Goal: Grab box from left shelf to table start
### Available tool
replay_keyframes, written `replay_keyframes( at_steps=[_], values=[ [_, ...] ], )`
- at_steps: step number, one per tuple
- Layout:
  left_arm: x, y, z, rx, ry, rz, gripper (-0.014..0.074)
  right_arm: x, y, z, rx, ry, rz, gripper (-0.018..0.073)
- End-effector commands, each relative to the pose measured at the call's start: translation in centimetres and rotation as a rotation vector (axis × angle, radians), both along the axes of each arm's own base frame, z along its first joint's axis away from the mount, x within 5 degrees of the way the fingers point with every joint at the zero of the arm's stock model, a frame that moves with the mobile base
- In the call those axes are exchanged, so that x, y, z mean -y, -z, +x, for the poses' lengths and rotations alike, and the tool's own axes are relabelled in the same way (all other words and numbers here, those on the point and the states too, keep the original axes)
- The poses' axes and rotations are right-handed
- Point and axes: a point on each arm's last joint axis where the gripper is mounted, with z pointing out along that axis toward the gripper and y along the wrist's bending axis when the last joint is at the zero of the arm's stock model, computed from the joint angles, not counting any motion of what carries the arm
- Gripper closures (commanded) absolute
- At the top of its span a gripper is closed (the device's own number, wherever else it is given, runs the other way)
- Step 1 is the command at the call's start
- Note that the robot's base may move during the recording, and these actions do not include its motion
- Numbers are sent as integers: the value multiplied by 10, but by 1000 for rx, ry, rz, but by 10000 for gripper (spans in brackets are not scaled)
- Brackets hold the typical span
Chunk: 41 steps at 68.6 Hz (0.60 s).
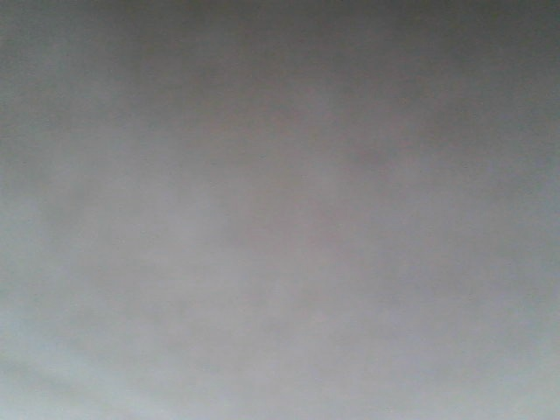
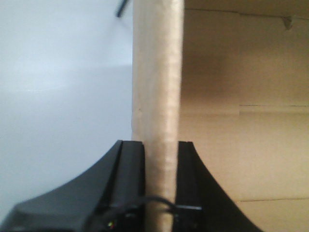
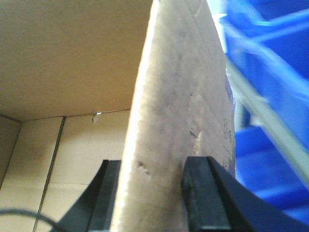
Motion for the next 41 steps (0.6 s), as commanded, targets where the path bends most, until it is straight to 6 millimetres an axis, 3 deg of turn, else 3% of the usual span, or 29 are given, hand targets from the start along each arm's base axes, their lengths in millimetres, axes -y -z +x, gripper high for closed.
replay_keyframes(
  at_steps=[1,41],
  values=[
    [-6,-1,2,11,-30,85,688,6,-18,0,141,72,-14,501],
    [-5,-1,2,10,-29,84,689,6,-18,0,141,72,-14,501]
  ],
)
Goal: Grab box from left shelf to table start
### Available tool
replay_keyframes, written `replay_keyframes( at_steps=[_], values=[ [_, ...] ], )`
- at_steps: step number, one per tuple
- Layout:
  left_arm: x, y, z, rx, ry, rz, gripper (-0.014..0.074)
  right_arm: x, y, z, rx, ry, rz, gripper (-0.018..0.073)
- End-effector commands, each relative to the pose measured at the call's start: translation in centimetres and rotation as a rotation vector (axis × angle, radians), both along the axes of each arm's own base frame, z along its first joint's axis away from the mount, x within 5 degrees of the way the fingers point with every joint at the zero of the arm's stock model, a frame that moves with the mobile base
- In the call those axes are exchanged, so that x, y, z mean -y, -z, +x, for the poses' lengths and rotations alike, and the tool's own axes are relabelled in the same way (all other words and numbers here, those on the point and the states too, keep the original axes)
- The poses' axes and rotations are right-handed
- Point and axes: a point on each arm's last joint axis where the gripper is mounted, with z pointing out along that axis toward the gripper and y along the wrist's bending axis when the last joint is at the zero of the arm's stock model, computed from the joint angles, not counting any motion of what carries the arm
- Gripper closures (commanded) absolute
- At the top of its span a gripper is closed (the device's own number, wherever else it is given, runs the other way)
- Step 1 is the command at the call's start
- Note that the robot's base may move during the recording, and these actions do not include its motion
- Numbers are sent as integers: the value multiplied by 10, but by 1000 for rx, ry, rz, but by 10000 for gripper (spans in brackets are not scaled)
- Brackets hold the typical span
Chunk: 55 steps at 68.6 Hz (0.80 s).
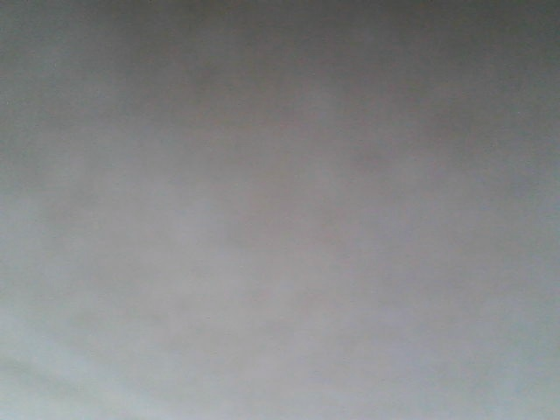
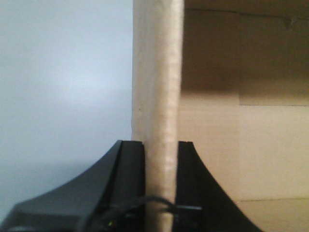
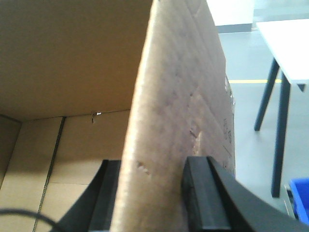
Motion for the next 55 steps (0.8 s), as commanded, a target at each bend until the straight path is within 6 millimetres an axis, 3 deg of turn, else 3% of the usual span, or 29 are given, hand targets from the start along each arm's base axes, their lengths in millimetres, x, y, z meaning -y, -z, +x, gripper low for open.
replay_keyframes(
  at_steps=[1,55],
  values=[
    [-5,-1,2,12,-29,83,689,6,-18,0,141,72,-14,501],
    [-5,-1,2,12,-29,83,689,6,-18,0,139,71,-14,501]
  ],
)
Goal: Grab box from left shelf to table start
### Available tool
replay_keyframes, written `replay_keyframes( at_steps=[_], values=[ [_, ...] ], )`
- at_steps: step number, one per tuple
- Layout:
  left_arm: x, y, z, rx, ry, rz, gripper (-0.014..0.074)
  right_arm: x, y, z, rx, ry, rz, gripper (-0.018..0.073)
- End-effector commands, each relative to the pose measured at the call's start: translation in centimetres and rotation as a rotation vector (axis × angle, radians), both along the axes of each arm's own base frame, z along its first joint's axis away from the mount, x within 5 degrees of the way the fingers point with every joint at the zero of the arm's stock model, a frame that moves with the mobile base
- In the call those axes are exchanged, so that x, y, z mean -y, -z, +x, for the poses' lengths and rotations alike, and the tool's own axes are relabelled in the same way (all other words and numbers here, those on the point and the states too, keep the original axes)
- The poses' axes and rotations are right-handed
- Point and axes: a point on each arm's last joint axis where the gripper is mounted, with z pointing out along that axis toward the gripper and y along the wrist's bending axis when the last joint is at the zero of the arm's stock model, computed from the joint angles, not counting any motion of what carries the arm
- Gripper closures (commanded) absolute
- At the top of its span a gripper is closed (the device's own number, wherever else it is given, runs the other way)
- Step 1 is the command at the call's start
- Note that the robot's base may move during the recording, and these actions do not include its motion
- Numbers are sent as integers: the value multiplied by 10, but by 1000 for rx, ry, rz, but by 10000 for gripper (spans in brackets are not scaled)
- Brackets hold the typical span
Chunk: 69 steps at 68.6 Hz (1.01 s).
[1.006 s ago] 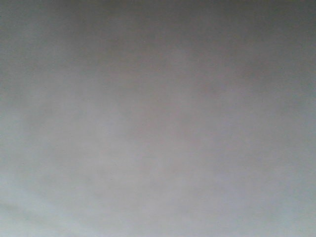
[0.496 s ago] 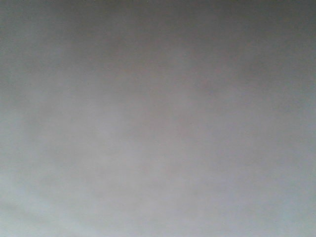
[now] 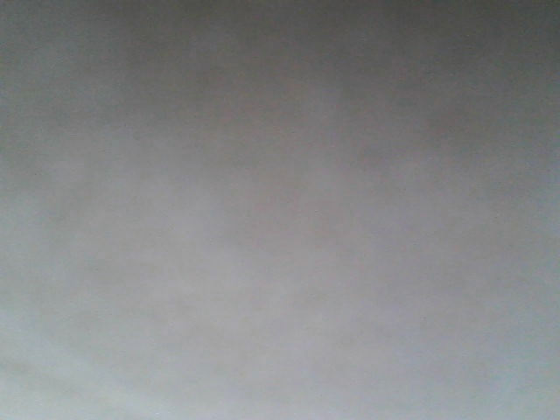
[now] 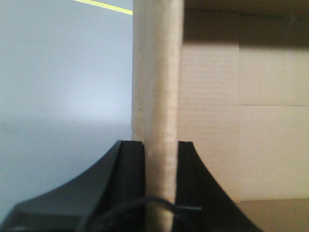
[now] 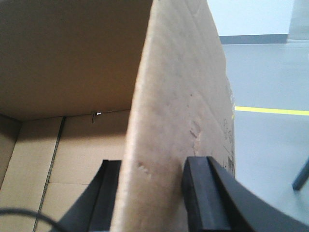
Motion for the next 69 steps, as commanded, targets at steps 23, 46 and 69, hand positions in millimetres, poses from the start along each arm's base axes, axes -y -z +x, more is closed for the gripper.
replay_keyframes(
  at_steps=[23,46,69],
  values=[
    [-5,-1,2,11,-29,83,689,6,-18,0,139,71,-14,501],
    [-5,-1,2,11,-29,83,689,6,-18,0,139,71,-14,501],
    [-5,-1,2,11,-29,83,689,6,-18,0,139,71,-14,501]
  ],
)
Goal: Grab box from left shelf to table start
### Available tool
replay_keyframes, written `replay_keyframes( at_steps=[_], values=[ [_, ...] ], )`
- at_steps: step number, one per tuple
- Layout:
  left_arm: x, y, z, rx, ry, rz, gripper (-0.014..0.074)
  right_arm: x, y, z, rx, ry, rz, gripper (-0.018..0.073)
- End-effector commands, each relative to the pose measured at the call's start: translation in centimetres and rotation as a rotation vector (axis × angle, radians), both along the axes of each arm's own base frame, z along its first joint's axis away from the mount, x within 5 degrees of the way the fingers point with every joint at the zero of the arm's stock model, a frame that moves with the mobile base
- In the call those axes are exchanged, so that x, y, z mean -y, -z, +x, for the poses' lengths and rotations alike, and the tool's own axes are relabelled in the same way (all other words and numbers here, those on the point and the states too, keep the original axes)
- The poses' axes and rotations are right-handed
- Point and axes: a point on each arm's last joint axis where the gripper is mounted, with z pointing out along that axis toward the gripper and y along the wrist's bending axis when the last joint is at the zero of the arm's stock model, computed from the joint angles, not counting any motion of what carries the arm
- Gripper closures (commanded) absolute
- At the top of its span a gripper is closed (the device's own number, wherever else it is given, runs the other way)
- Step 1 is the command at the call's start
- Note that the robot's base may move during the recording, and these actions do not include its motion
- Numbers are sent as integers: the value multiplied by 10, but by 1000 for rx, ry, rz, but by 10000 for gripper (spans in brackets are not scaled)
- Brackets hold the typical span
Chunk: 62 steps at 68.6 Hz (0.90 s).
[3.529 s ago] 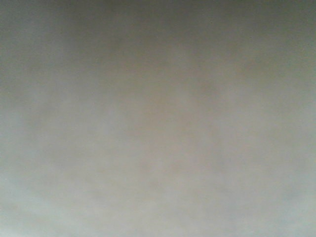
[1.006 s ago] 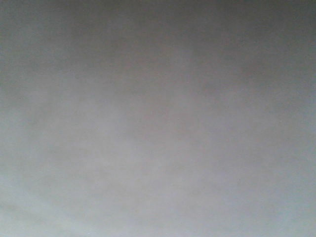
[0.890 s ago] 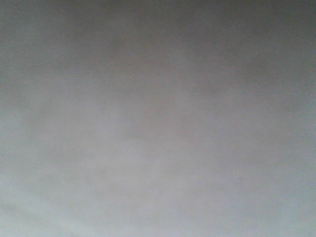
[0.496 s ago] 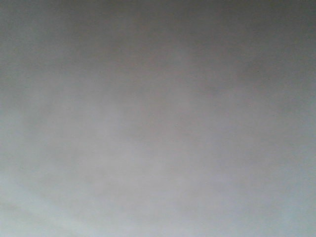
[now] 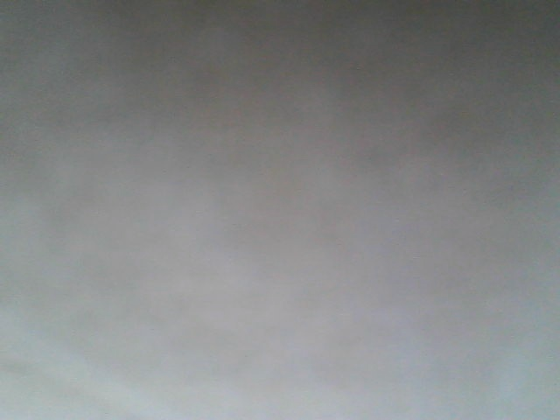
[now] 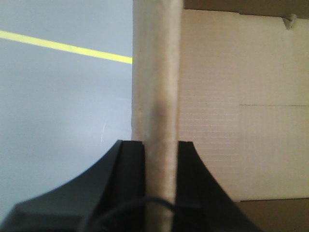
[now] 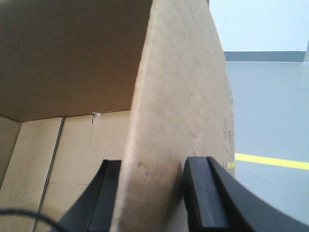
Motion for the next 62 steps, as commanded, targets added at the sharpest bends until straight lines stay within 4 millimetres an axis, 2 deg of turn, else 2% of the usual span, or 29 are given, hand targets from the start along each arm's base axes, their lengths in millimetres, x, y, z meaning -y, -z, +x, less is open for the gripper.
replay_keyframes(
  at_steps=[1,62],
  values=[
    [-5,-1,2,11,-29,83,688,6,-18,0,140,71,-14,501],
    [-5,-1,2,11,-29,83,688,6,-18,0,140,71,-14,501]
  ],
)
